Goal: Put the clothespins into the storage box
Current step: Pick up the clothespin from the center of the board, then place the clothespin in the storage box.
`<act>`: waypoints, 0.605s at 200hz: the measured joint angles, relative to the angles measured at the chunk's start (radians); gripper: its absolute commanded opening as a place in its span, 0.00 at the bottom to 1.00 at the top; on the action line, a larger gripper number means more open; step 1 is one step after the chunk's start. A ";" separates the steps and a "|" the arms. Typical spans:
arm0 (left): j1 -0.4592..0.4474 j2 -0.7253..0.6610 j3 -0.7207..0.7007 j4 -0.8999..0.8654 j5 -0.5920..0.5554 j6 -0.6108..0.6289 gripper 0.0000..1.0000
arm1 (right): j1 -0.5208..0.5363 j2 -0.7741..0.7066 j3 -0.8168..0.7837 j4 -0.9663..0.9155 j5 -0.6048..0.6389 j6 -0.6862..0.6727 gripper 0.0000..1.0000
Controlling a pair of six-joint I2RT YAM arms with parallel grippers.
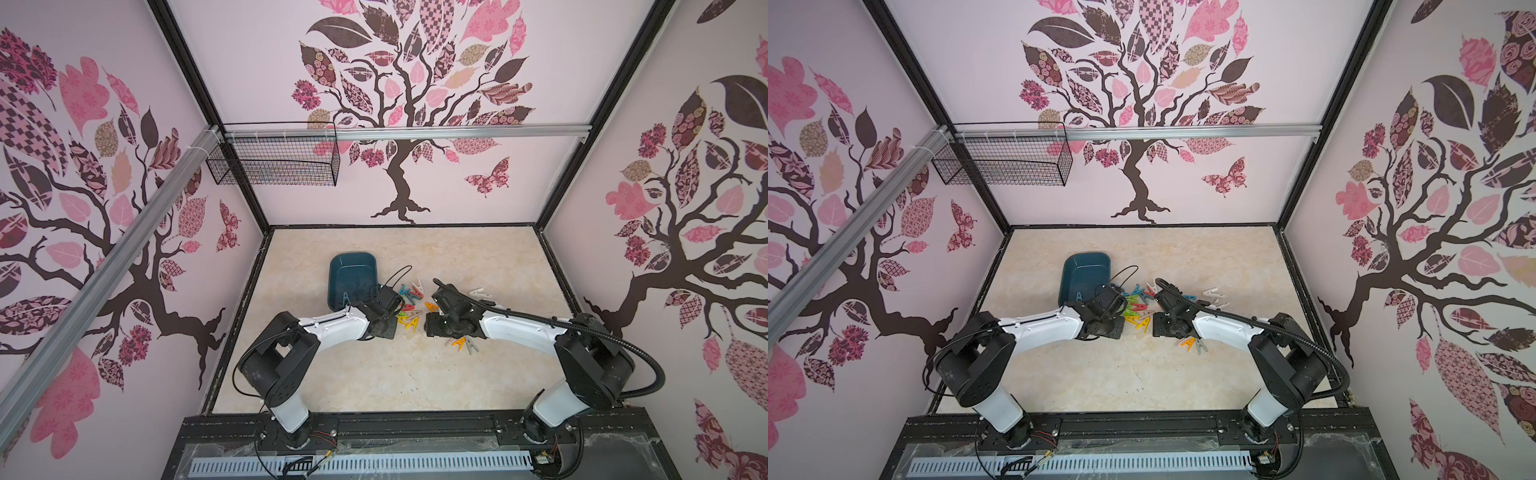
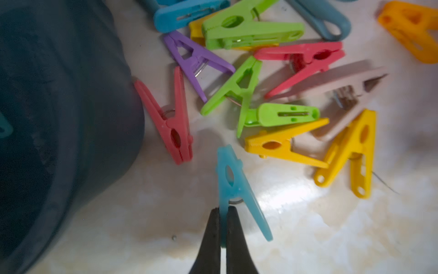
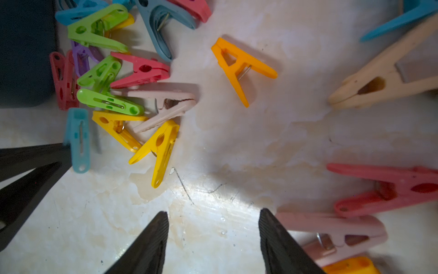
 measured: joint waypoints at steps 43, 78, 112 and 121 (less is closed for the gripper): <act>0.103 -0.268 0.011 -0.032 0.056 0.042 0.03 | 0.000 0.001 0.001 0.000 0.002 -0.002 0.64; 0.287 -0.188 0.111 -0.063 0.004 0.086 0.03 | 0.000 0.008 0.010 0.003 -0.010 -0.002 0.64; 0.346 -0.037 0.181 -0.060 -0.032 0.098 0.05 | 0.000 0.018 0.021 0.005 -0.016 -0.002 0.64; 0.352 -0.004 0.187 -0.058 -0.038 0.104 0.06 | 0.000 0.018 0.021 0.004 -0.016 -0.001 0.64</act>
